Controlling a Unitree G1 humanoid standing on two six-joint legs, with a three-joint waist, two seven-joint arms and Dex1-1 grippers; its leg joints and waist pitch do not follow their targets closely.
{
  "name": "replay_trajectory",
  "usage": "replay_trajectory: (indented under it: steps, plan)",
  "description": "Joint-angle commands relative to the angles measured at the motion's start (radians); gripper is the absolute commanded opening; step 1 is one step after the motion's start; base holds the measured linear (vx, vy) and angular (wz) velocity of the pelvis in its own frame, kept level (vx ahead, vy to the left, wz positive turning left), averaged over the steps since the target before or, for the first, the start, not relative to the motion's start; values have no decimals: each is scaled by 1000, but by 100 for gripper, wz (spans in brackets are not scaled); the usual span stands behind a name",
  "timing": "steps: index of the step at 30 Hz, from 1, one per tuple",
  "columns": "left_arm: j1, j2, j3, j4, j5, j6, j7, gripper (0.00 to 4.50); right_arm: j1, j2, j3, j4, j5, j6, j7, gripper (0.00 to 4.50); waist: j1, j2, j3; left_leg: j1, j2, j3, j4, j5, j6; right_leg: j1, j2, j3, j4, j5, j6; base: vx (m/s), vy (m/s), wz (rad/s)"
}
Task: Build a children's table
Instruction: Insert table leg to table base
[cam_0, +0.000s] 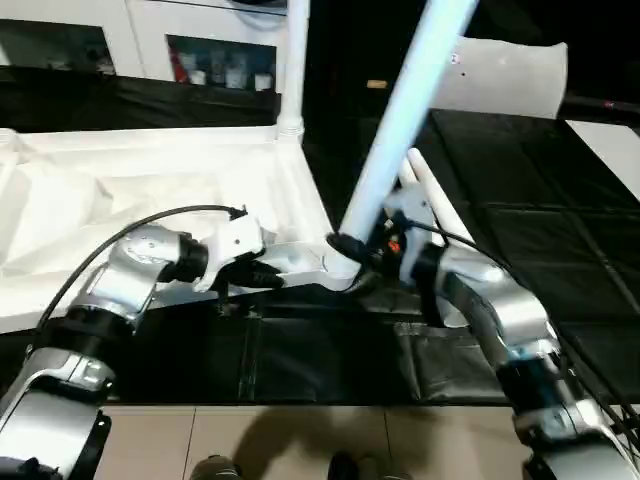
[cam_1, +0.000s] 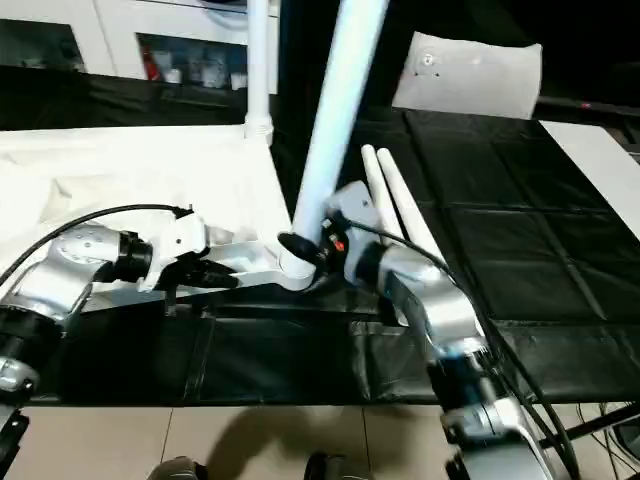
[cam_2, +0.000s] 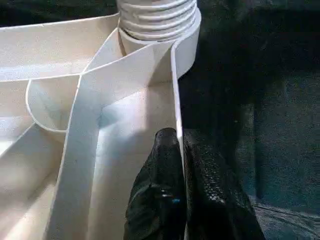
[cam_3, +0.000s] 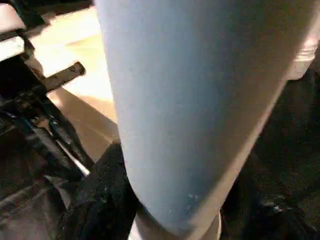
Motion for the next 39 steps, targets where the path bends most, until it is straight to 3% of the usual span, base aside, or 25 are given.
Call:
replay_trajectory:
  steps: [1, 11, 16, 20, 23, 29, 30, 32, 33, 34, 36, 37, 39]
  plan:
    - [26, -11, -25, -35, -12, 3, -53, 0, -1, -9, 23, 34, -20, 6, 23, 190, -2, 13, -83, 2, 7, 7, -69, -197, 11, 67, -60, 54, -65, -375, -128, 0, 0, 0]
    - [28, -13, -21, -45, -11, 6, -33, 0, 11, -18, 52, 30, -23, 29, 72, 190, -3, 11, -82, 3, 7, 7, -69, -203, 12, 66, -59, 54, -70, -407, -113, 0, 0, 0]
    - [32, -19, -18, -56, -8, 7, -21, 0, 1, 8, -3, 70, 23, 56, 55, 190, -3, 13, -81, 5, 7, 7, -69, -213, 13, 65, -60, 53, -72, -414, -117, 0, 0, 0]
    - [30, -22, -13, -49, -6, 3, -8, 0, -12, 35, -104, 153, 104, 100, 28, 190, -5, 13, -83, 6, 8, 6, -70, -222, 11, 65, -60, 53, -73, -415, -124, 0, 0, 0]
    - [29, -23, -9, -43, -2, -3, 6, 0, 5, 35, -127, 159, 126, 112, 31, 190, -3, 14, -83, 6, 9, 6, -70, -222, 9, 65, -59, 52, -71, -396, -131, 0, 0, 0]
    - [22, -27, -4, -27, 4, -14, 23, 0, 85, 26, -127, 135, 101, 61, 32, 190, 3, 18, -84, 5, 8, 7, -70, -219, 11, 64, -60, 53, -74, -394, -123, 0, 0, 0]
    - [20, -28, -2, -22, 7, -19, 32, 0, 108, 26, -127, 128, 92, 37, 29, 190, 3, 21, -83, 6, 7, 7, -71, -226, 11, 65, -59, 52, -73, -399, -124, 0, 0, 0]
    - [17, -29, -2, -18, 10, -24, 38, 0, 125, 24, -126, 123, 85, 15, 24, 190, 5, 18, -83, 6, 7, 7, -71, -231, 12, 64, -59, 52, -75, -409, -119, 0, 0, 0]
    - [14, -32, 0, -10, 15, -27, 46, 0, 159, 13, -106, 103, 48, -53, 10, 190, 8, 26, -81, 6, 7, 6, -72, -239, 11, 62, -61, 52, -79, -419, -115, 0, 0, 0]
    - [14, -32, 0, -10, 15, -28, 46, 0, 161, 12, -105, 102, 47, -55, 9, 190, 8, 23, -82, 8, 7, 7, -72, -242, 9, 61, -59, 51, -79, -421, -112, 0, 0, 0]
    - [7, -34, 0, 5, 25, -37, 58, 0, 205, -11, -75, 62, -5, -124, -8, 190, 11, 20, -81, 8, 5, 6, -72, -253, 14, 61, -58, 50, -83, -458, -95, 0, 0, 0]
    - [7, -34, 0, 7, 27, -38, 59, 0, 217, -17, -69, 48, -14, -132, -9, 190, 13, 24, -77, 5, 4, 5, -74, -256, 14, 61, -58, 49, -86, -473, -86, 0, 0, 0]
    - [7, -34, 1, 9, 28, -41, 59, 0, 236, -29, -54, 24, -33, -151, -9, 190, 15, 24, -78, 8, 3, 4, -74, -278, 17, 60, -59, 47, -94, -528, -63, 0, 0, 0]
